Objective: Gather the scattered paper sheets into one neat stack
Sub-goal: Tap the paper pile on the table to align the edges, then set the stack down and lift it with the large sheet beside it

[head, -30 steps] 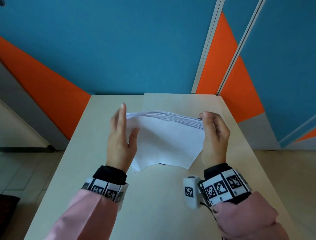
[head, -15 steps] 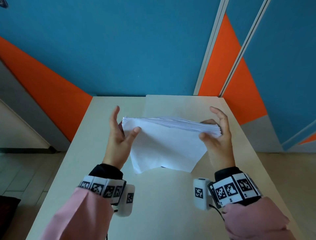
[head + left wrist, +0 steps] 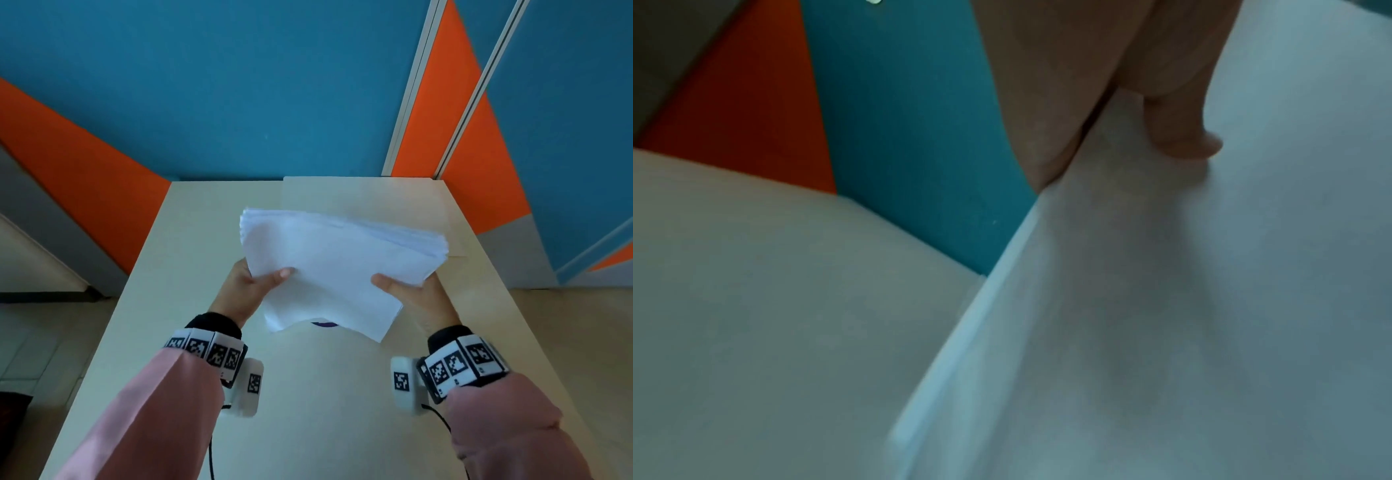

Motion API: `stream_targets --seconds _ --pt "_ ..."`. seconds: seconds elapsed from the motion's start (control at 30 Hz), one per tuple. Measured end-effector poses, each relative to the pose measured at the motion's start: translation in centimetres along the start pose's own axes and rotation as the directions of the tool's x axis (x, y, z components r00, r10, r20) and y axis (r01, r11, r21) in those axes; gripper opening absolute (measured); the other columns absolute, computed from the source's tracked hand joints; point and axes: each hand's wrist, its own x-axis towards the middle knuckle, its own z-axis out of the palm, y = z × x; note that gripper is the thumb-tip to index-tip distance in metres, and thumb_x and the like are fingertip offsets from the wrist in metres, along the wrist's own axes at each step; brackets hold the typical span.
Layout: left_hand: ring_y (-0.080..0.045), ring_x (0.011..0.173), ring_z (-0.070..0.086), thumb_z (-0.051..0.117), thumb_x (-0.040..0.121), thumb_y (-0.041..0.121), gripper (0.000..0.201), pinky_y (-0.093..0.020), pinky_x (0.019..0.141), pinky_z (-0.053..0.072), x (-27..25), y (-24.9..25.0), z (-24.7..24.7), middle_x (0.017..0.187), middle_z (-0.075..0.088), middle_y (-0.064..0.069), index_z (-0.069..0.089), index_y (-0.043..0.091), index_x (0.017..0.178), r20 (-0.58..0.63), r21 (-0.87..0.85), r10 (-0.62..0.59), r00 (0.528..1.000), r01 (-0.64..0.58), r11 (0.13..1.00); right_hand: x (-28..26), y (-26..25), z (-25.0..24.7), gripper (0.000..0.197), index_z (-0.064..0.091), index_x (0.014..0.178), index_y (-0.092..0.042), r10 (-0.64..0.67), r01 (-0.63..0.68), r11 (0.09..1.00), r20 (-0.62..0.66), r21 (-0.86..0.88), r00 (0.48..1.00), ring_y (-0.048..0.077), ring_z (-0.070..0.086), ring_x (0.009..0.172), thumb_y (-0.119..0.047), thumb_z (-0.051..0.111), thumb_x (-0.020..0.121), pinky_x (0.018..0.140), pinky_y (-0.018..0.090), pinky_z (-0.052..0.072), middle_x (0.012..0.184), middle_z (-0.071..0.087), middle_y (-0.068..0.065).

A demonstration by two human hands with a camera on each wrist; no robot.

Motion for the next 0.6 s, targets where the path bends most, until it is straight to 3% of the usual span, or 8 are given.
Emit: stream_targets --seconds 0.1,0.13,0.2,0.33,0.4,0.5,0.53,0.6 --pt "0.006 0.072 0.068 0.072 0.063 0.015 0.025 -0.018 0.072 0.055 -0.3 -1.5 -0.1 0.075 0.074 0.021 0.065 0.028 0.083 -0.014 0.003 -0.076 0.997 0.076 0.997 -0.8 1.7 0.3 0.035 0.063 0.096 -0.026 0.112 -0.11 0.992 0.024 -0.061 0.993 -0.004 0.062 0.085 -0.004 0.076 0.073 0.084 0.018 0.049 0.092 0.066 -0.017" --pt "0.005 0.071 0.069 0.073 0.063 0.017 0.023 -0.019 0.072 0.054 -0.3 -1.7 -0.1 0.074 0.075 0.02 0.066 0.027 0.082 -0.022 0.006 -0.087 0.996 0.087 0.996 -0.9 1.8 0.3 0.032 0.064 0.1 -0.022 0.12 -0.118 0.99 0.027 -0.075 0.992 -0.006 0.061 0.083 -0.006 0.076 0.075 0.082 0.013 0.048 0.093 0.065 -0.017" --pt "0.005 0.067 0.069 0.075 0.07 0.015 0.012 -0.015 0.068 0.052 -0.3 -1.3 -0.2 0.068 0.074 0.019 0.068 0.021 0.077 -0.049 0.0 -0.097 0.994 0.097 0.995 -1.0 1.2 0.2 0.021 0.067 0.094 -0.018 0.128 -0.125 0.99 0.039 -0.07 0.991 -0.013 0.063 0.069 -0.006 0.073 0.077 0.069 0.002 0.047 0.086 0.065 -0.017" --pt "0.004 0.059 0.067 0.06 0.086 0.004 0.015 -0.008 0.057 0.05 -0.6 0.7 0.1 0.06 0.072 0.016 0.068 0.011 0.076 -0.058 -0.015 -0.065 0.996 0.064 0.998 -1.0 -0.7 -0.2 0.02 0.068 0.077 -0.025 0.052 -0.05 0.997 0.046 -0.052 0.998 -0.009 0.067 0.068 -0.006 0.072 0.077 0.074 0.02 0.05 0.068 0.072 -0.021" --pt "-0.001 0.059 0.068 0.057 0.088 0.004 0.02 -0.012 0.057 0.052 -0.8 1.1 0.4 0.059 0.072 0.011 0.068 0.012 0.073 -0.044 -0.041 -0.065 0.997 0.063 0.997 -1.5 -1.1 -0.4 0.016 0.07 0.082 -0.024 0.056 -0.054 0.998 0.042 -0.033 0.998 0.0 0.071 0.081 -0.029 0.079 0.069 0.083 0.027 0.052 0.078 0.075 -0.017" --pt "-0.006 0.057 0.069 0.057 0.088 0.005 0.017 -0.017 0.057 0.054 -1.2 1.2 1.0 0.06 0.073 0.006 0.069 0.009 0.077 -0.053 -0.1 -0.113 0.992 0.107 0.989 -3.1 -0.5 -0.7 0.064 0.067 0.099 -0.029 0.085 -0.084 0.996 0.074 -0.022 0.994 0.003 0.067 0.1 -0.068 0.074 0.049 0.089 0.023 0.049 0.1 0.074 -0.017" --pt "-0.008 0.059 0.069 0.058 0.088 0.005 0.014 -0.018 0.059 0.055 -1.2 1.1 1.0 0.061 0.073 0.005 0.069 0.008 0.08 -0.066 -0.12 -0.144 0.987 0.135 0.983 -3.9 -0.2 -0.7 0.063 0.064 0.103 -0.032 0.112 -0.109 0.994 0.113 -0.027 0.987 0.0 0.065 0.104 -0.069 0.072 0.053 0.089 0.018 0.047 0.103 0.072 -0.02" --pt "-0.018 0.073 0.07 0.059 0.086 0.005 0.01 -0.028 0.076 0.056 -0.7 0.6 0.9 0.074 0.074 -0.004 0.069 0.006 0.085 -0.098 -0.177 -0.216 0.971 0.197 0.964 -5.2 0.6 -0.7 0.043 0.054 0.113 -0.035 0.19 -0.191 0.982 0.188 -0.012 0.964 -0.006 0.059 0.108 -0.049 0.066 0.075 0.089 0.01 0.044 0.112 0.063 -0.025"
